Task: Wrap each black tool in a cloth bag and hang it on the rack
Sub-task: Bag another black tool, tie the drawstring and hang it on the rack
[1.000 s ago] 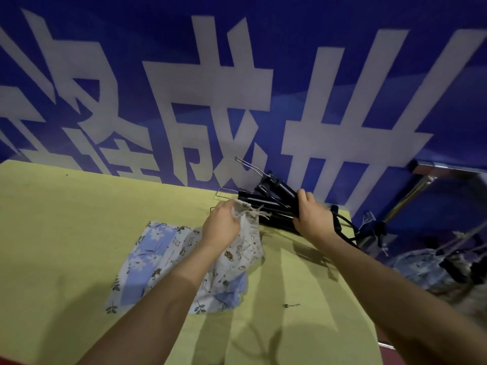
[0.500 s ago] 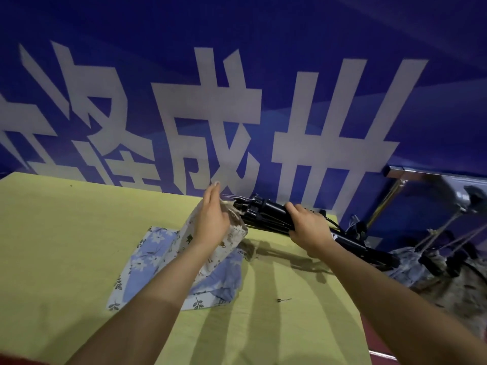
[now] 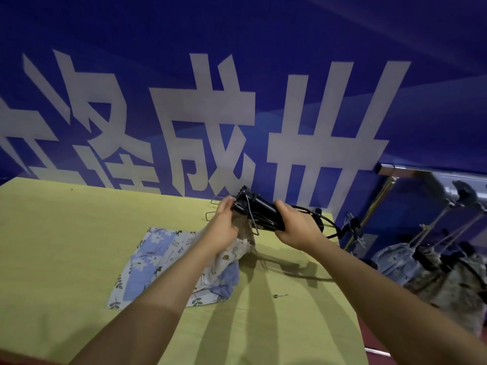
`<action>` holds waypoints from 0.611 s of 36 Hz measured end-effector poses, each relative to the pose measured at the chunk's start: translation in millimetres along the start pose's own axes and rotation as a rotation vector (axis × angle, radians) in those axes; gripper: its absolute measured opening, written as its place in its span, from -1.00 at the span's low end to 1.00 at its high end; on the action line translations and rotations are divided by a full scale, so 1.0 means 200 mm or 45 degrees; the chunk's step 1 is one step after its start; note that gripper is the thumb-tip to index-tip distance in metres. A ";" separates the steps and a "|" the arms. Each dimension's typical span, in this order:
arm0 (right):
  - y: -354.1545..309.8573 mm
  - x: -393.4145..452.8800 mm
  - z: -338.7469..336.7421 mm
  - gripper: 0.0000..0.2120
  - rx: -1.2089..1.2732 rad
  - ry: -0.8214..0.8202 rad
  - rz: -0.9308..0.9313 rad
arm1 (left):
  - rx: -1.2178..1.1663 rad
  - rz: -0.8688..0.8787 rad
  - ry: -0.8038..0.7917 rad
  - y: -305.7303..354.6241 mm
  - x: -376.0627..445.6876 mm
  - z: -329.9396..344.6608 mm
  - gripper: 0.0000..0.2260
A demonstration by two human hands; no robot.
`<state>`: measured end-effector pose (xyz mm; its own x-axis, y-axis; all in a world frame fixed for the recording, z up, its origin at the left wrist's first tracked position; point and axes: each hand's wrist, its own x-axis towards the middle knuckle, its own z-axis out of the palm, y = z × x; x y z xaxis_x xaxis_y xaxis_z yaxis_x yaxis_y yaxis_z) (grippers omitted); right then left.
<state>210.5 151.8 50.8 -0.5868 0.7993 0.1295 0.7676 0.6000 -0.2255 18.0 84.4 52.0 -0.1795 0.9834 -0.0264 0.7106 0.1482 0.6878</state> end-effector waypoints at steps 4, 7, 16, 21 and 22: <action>0.03 -0.04 0.02 -0.50 -0.023 -0.057 -0.047 | -0.094 -0.027 -0.079 -0.02 -0.02 -0.06 -0.24; 0.03 -0.04 0.05 -0.45 -0.101 -0.106 -0.054 | -0.057 -0.012 -0.132 -0.01 -0.04 -0.09 -0.19; -0.12 0.05 0.11 -0.44 -0.380 -0.142 -0.161 | 0.206 0.147 -0.185 0.01 -0.06 -0.08 -0.21; -0.22 0.10 0.09 -0.53 -0.494 -0.177 -0.283 | 0.502 0.198 -0.083 0.00 -0.07 -0.03 -0.23; -0.23 0.11 0.09 -0.56 -0.497 -0.176 -0.303 | 0.570 0.197 -0.058 0.00 -0.07 -0.03 -0.25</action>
<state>157.4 141.4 46.0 -0.7665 0.6422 -0.0019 0.6317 0.7545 0.1780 17.0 70.5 56.5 -0.0254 0.9996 0.0133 0.9517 0.0201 0.3062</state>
